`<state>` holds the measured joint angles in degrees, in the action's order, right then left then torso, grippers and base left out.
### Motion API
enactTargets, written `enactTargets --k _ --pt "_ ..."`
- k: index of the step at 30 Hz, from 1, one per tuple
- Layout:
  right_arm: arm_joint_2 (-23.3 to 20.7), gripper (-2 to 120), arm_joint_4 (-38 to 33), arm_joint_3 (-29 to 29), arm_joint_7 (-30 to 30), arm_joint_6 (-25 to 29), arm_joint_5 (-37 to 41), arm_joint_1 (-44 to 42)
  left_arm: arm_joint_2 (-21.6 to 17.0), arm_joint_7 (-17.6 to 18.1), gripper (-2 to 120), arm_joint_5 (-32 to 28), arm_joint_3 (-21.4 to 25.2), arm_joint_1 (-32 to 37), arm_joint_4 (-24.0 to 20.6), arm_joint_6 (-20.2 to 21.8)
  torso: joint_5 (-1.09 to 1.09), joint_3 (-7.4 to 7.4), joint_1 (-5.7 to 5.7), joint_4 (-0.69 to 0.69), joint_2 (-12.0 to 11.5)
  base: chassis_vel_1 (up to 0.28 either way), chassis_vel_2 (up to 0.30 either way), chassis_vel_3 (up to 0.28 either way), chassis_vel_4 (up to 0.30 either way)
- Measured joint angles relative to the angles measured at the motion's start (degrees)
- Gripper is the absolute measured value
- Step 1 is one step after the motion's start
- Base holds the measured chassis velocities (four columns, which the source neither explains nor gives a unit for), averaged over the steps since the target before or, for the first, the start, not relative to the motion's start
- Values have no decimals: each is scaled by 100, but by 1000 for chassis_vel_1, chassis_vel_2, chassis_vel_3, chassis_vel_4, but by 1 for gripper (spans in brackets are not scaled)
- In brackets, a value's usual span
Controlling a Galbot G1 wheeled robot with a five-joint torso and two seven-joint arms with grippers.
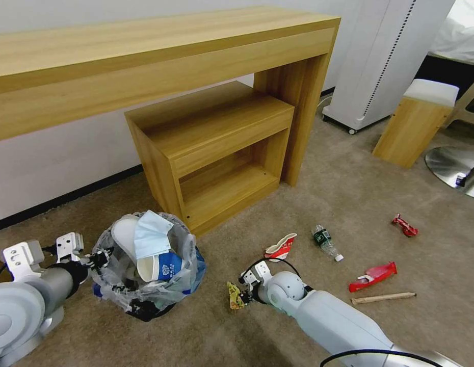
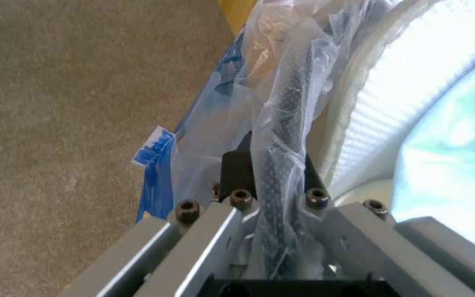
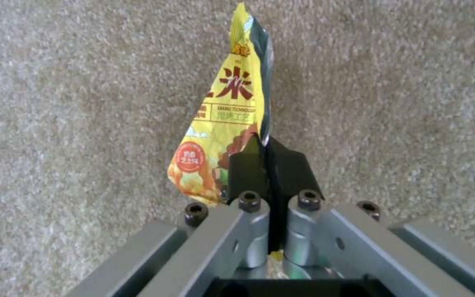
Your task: Pick up the trash bin and place the garbage on the floor into it.
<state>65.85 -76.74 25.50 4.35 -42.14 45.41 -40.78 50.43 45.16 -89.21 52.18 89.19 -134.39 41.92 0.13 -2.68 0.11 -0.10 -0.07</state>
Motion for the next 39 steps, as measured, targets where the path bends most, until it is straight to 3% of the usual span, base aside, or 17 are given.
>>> enactTargets --k 11,15,17,18,20,22,25,26,28,32,35,39 --pt "-343 0 -533 -322 -82 94 79 22 -49 0 1 -2 -3 11 -24 -6 1 0 0 0 0 0 0 0 0" --pt "-658 0 -930 -590 -314 700 -95 101 -101 0 1 -20 -63 17 -79 -6 0 0 0 0 0 0 0 0 0" --pt "-866 0 -1053 -730 -642 1674 -506 157 -117 -29 1 -42 -138 22 -128 -5 0 0 0 0 0 0 0 0 0" --pt "-866 0 -1053 -730 -642 1674 -506 157 -117 -29 1 -42 -138 22 -128 -5 0 0 0 0 0 0 0 0 0" --pt "-1051 0 -1310 -1007 -1121 2478 -707 148 -102 -95 1 -94 -226 -5 -178 9 1 0 0 0 0 0 0 0 0" --pt "-1095 0 -1414 -1100 -1250 2637 -654 131 -100 -109 1 -110 -250 -18 -189 11 0 0 0 0 0 0 0 0 0" --pt "-1260 0 -1740 -1450 -2030 3467 -351 87 -144 -140 1 -207 -332 -59 -214 13 1 0 0 0 0 0 0 0 0" --pt "-1260 0 -1740 -1450 -2030 3467 -351 87 -144 -140 1 -207 -332 -59 -214 13 1 0 0 0 0 0 0 0 0" --pt "-1284 0 -1811 -1626 -2742 4016 -93 97 -205 -157 1 -331 -385 -91 -256 14 0 0 0 0 0 0 0 0 0" --pt "-1261 0 -1820 -1695 -3347 4441 154 152 -261 -207 1 -419 -448 -123 -294 14 0 0 0 0 0 0 0 0 0" --pt "-1194 0 -1768 -1681 -4188 4893 413 270 -351 -280 1 -573 -539 -165 -384 17 0 0 0 0 0 0 0 0 0" --pt "-1101 0 -1731 -1574 -4665 5037 662 339 -372 -387 1 -616 -616 -211 -446 19 0 0 0 0 0 0 0 0 0"
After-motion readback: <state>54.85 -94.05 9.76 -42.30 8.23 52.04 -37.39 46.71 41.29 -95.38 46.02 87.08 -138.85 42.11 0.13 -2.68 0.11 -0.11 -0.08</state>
